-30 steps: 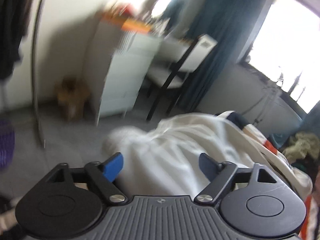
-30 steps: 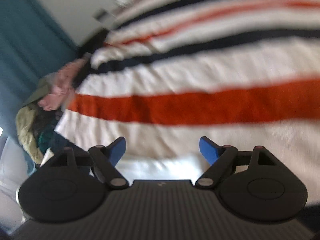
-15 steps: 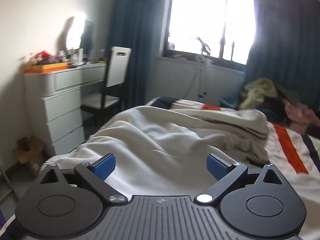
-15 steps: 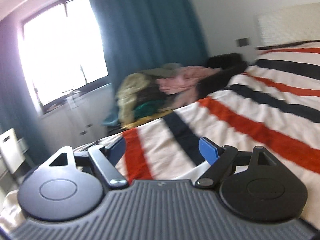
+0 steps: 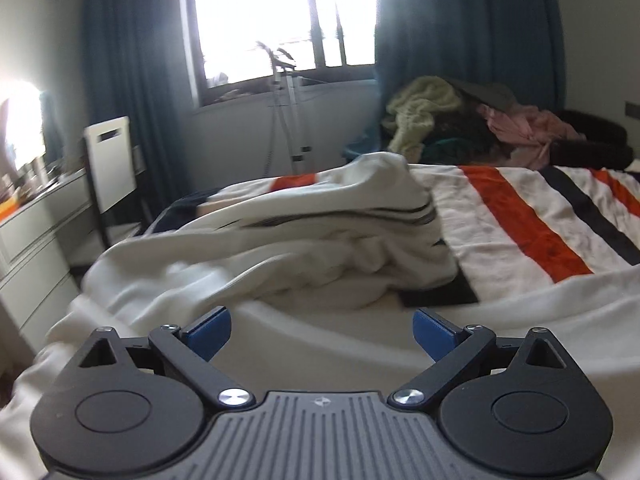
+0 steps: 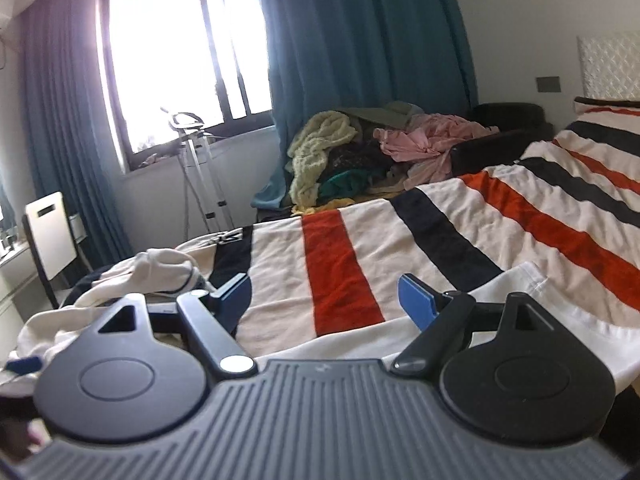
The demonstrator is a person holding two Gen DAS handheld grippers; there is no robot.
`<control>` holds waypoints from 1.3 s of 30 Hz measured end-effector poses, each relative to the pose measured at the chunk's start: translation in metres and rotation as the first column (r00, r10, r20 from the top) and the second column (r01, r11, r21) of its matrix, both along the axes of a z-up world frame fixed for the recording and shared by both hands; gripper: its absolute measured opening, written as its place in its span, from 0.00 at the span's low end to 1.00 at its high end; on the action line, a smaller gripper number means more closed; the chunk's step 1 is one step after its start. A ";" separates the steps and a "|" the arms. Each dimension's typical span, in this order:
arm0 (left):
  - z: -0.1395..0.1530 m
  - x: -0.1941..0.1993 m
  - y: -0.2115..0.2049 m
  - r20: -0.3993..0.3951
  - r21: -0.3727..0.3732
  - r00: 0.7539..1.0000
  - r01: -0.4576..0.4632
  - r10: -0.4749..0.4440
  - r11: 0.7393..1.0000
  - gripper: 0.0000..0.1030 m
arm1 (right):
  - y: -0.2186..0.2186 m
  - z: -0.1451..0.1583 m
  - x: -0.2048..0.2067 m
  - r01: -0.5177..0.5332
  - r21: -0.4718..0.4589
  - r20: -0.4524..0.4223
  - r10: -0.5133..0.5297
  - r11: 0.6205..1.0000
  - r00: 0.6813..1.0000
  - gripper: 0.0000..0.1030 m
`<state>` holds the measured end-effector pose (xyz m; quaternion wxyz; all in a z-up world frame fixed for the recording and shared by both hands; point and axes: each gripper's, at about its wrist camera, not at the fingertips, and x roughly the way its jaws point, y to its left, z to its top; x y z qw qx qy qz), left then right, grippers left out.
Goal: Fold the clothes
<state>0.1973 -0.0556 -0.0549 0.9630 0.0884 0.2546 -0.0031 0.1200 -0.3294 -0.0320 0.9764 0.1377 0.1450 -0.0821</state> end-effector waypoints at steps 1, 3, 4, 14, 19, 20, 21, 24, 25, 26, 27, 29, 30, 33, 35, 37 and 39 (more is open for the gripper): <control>-0.005 0.016 -0.013 0.000 0.016 1.000 0.019 -0.019 1.000 0.96 | -0.002 -0.003 0.002 0.012 0.008 -0.002 -0.012 1.000 1.000 0.80; -0.016 0.047 -0.040 -0.006 0.058 0.998 0.056 -0.056 0.997 0.96 | -0.010 -0.009 0.008 0.040 0.034 -0.010 -0.039 0.999 0.999 0.80; -0.022 0.063 -0.055 -0.012 0.080 0.997 0.076 -0.075 0.994 0.96 | -0.014 -0.013 0.012 0.056 0.050 -0.017 -0.055 0.997 0.998 0.80; -0.097 0.204 -0.147 -0.065 0.432 0.996 -0.028 0.062 0.902 1.00 | -0.046 -0.061 0.063 0.194 0.120 -0.105 -0.181 0.974 0.978 0.80; -0.099 0.239 -0.138 -0.085 0.411 0.993 -0.040 0.082 0.911 0.67 | -0.053 -0.079 0.081 0.216 0.146 -0.155 -0.193 0.965 0.969 0.80; -0.095 0.242 -0.134 -0.096 0.399 0.992 -0.037 0.082 0.916 0.49 | -0.053 -0.080 0.082 0.217 0.143 -0.156 -0.195 0.966 0.968 0.80; -0.091 0.246 -0.130 -0.107 0.386 0.991 -0.034 0.081 0.922 0.43 | -0.053 -0.080 0.082 0.217 0.143 -0.154 -0.195 0.966 0.969 0.80; -0.066 0.249 -0.116 -0.137 0.291 0.989 -0.014 0.056 0.957 0.28 | -0.053 -0.080 0.080 0.219 0.143 -0.145 -0.198 0.965 0.969 0.80; -0.053 0.247 -0.110 -0.139 0.235 0.989 -0.008 0.042 0.972 0.27 | -0.053 -0.078 0.078 0.221 0.140 -0.140 -0.202 0.965 0.969 0.80; -0.038 0.244 -0.104 -0.132 0.169 0.991 -0.003 0.025 0.986 0.26 | -0.052 -0.077 0.076 0.222 0.136 -0.135 -0.204 0.965 0.970 0.80; -0.022 0.239 -0.096 -0.117 0.093 0.993 0.003 0.008 0.996 0.25 | -0.052 -0.075 0.074 0.223 0.132 -0.131 -0.206 0.966 0.970 0.80; 0.017 0.228 -0.074 -0.065 -0.076 0.998 0.019 -0.024 0.997 0.25 | -0.051 -0.072 0.071 0.225 0.123 -0.123 -0.211 0.967 0.970 0.80; 0.035 0.223 -0.059 -0.028 -0.163 0.999 0.024 -0.029 0.986 0.25 | -0.050 -0.070 0.069 0.227 0.118 -0.119 -0.213 0.967 0.970 0.80; 0.081 0.206 -0.003 0.094 -0.413 0.996 0.038 0.001 0.910 0.25 | -0.048 -0.065 0.064 0.230 0.105 -0.106 -0.219 0.968 0.970 0.80; 0.106 0.195 0.034 0.162 -0.544 0.986 0.054 0.042 0.837 0.25 | -0.047 -0.063 0.061 0.232 0.094 -0.095 -0.224 0.968 0.970 0.80; 0.100 0.189 0.062 0.181 -0.551 0.978 0.017 0.100 0.834 0.26 | -0.045 -0.061 0.061 0.231 0.080 -0.088 -0.224 0.970 0.971 0.80; 0.087 0.186 0.085 0.172 -0.533 0.973 -0.040 0.154 0.845 0.33 | -0.042 -0.061 0.062 0.227 0.064 -0.085 -0.221 0.972 0.972 0.80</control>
